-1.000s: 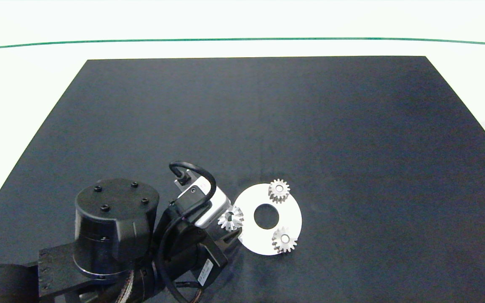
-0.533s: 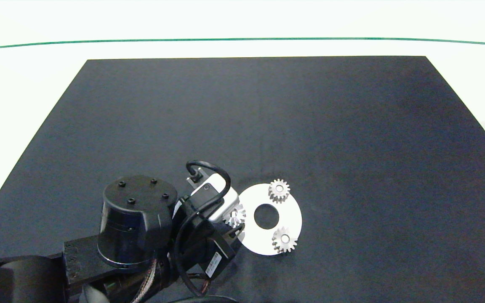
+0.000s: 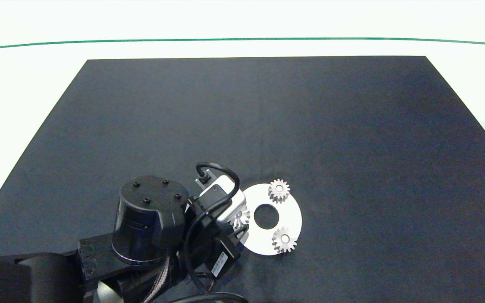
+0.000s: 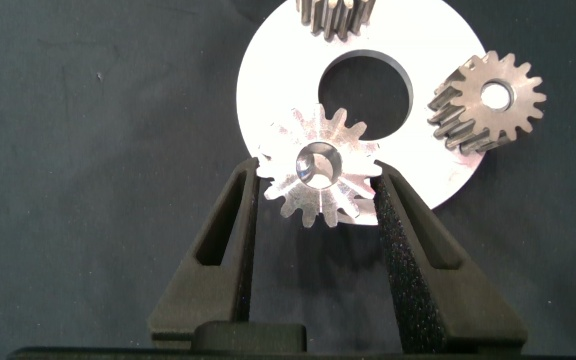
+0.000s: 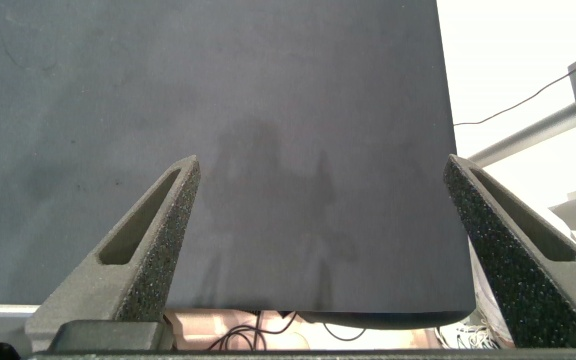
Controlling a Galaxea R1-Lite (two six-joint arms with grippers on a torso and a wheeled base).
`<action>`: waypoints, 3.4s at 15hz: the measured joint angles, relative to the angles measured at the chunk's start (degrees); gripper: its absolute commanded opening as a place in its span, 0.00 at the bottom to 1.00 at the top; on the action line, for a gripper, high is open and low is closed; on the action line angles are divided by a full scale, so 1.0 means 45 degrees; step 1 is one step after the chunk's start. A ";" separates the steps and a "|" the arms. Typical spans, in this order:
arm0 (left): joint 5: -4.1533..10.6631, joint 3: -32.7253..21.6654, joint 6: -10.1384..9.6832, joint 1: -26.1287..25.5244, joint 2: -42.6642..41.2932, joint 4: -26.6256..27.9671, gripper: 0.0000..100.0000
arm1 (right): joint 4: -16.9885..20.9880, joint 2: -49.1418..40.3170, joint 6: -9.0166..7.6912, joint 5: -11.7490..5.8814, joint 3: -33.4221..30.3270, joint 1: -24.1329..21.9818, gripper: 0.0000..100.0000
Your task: Install three planetary gears onto the carrier pins
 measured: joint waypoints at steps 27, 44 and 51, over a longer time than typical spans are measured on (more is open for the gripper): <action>-0.0016 -0.0466 0.0019 0.0219 0.0656 -0.0211 0.13 | 0.0000 -0.0095 0.0000 0.0000 0.0019 0.0057 1.00; -0.0116 -0.0173 -0.0081 0.0485 0.0566 -0.0301 0.13 | 0.0000 -0.0130 0.0000 0.0041 -0.0019 0.0103 1.00; -0.0108 -0.0344 -0.0062 0.0509 0.0669 -0.0252 0.13 | 0.0000 -0.0141 0.0000 0.0046 0.0014 0.0111 1.00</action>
